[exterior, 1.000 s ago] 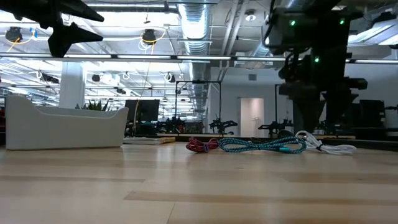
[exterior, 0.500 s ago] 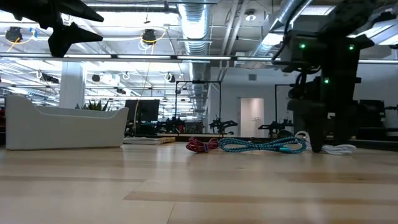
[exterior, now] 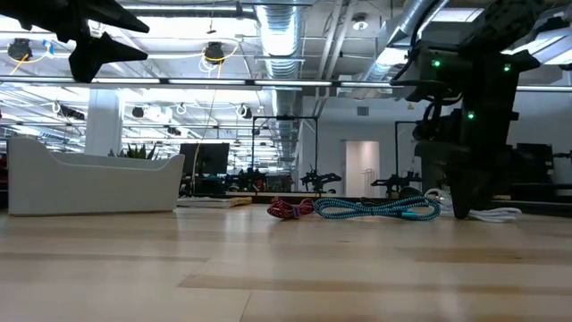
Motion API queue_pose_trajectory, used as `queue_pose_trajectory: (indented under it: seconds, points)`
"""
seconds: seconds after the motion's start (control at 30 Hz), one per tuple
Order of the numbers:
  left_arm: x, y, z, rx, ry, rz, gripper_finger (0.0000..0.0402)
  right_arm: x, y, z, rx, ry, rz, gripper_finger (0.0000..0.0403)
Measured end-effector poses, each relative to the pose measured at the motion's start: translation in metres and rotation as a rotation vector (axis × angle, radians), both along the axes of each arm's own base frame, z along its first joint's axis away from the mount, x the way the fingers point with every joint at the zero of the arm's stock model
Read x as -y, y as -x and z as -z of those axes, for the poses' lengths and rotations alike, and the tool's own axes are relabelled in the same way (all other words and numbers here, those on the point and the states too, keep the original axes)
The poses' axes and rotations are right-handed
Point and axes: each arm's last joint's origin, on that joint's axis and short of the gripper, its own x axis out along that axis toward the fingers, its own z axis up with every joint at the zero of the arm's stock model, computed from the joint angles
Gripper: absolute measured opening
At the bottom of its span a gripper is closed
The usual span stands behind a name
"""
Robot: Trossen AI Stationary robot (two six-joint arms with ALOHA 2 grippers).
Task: Pick and place USB-C Cables
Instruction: Put the white USB cable into the gray bin
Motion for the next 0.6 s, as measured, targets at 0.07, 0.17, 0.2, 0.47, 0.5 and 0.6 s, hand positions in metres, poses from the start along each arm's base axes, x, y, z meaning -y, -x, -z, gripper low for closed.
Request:
queue_pose_trajectory:
  seconds: [0.07,0.17,0.2,0.47,0.5,0.6]
  points:
    - [0.0,0.0,0.0,0.0,0.0,0.0,0.0212,0.001,0.0,0.0,0.003,0.021,0.0,0.0066]
    - [0.0,0.0,0.0,0.0,-0.001,-0.001,0.0212,0.001,-0.003,0.0,0.035,0.046,0.003,0.0021]
    - [0.0,0.0,0.0,0.002,0.0,-0.001,0.0212,0.001,-0.004,-0.002,0.056,0.055,0.004,0.002]
    - [0.0,-0.001,-0.004,0.039,-0.001,0.004,0.0212,0.008,-0.017,-0.042,0.322,0.215,0.055,0.0018]
    - [0.0,-0.001,-0.006,0.055,-0.004,0.007,0.0212,0.008,-0.018,-0.049,0.369,0.234,0.049,0.0017]
    - [0.001,-0.002,-0.014,0.12,-0.032,0.041,0.0212,0.009,-0.024,-0.074,0.562,0.295,0.023,0.0016]
